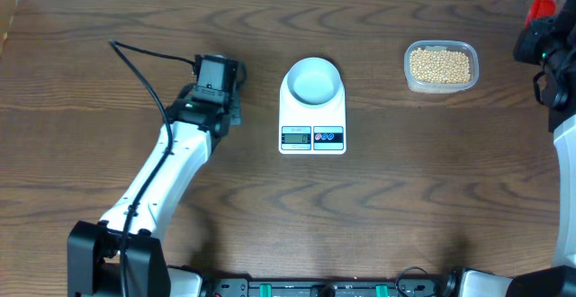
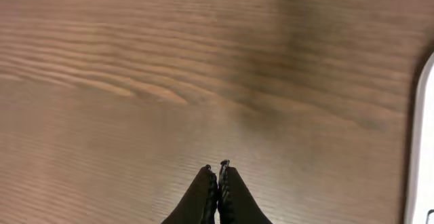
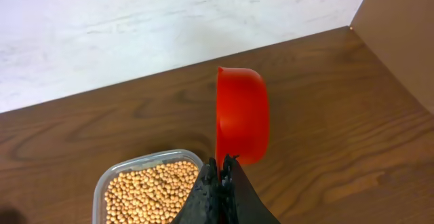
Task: Scoop item into bowl and weigh 50g on scale
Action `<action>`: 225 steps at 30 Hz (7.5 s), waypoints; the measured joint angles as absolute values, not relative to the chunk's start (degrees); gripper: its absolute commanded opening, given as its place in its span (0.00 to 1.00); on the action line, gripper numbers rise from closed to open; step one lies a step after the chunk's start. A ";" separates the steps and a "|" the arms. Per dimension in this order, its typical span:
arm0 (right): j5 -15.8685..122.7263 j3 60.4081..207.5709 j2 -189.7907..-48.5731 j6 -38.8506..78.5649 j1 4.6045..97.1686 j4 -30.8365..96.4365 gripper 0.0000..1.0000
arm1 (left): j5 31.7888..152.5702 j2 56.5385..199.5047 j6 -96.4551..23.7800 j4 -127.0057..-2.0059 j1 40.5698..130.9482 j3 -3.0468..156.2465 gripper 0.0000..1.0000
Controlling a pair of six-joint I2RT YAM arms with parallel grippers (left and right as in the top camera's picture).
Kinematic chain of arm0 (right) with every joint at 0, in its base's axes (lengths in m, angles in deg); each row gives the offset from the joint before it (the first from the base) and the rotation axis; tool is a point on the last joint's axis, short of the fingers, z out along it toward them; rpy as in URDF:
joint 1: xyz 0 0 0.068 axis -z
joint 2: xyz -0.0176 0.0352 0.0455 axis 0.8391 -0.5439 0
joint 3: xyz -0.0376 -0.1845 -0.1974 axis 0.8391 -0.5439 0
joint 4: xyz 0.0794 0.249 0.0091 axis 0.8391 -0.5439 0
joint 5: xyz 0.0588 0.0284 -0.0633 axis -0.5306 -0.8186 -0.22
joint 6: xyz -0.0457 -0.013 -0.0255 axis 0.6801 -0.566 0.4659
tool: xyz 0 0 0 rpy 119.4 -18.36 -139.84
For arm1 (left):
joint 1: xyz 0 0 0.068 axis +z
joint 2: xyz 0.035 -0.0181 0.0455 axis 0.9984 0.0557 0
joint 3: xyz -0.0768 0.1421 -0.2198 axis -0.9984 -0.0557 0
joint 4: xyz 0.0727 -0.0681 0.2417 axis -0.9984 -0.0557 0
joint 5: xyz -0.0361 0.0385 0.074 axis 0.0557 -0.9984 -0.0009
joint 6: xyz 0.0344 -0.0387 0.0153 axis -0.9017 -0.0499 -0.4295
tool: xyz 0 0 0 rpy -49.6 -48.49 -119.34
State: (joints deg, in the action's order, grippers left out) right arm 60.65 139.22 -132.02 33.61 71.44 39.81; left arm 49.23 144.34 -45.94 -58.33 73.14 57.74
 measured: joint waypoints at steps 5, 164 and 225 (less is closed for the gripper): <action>60.83 139.22 -132.02 33.61 71.44 39.96 0.01 | 51.90 144.34 -52.52 -58.33 73.46 57.74 0.07; 65.18 172.42 -166.53 31.79 60.84 4.22 0.01 | 81.21 127.31 -82.97 -64.78 63.28 57.72 0.86; 28.72 165.10 -169.88 40.80 71.49 5.75 0.01 | 81.21 127.31 -82.97 -64.78 63.28 57.72 0.86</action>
State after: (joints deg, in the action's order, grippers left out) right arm 28.72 165.10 -169.88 40.80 71.49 5.75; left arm 81.21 127.31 -82.97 -64.78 63.28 57.72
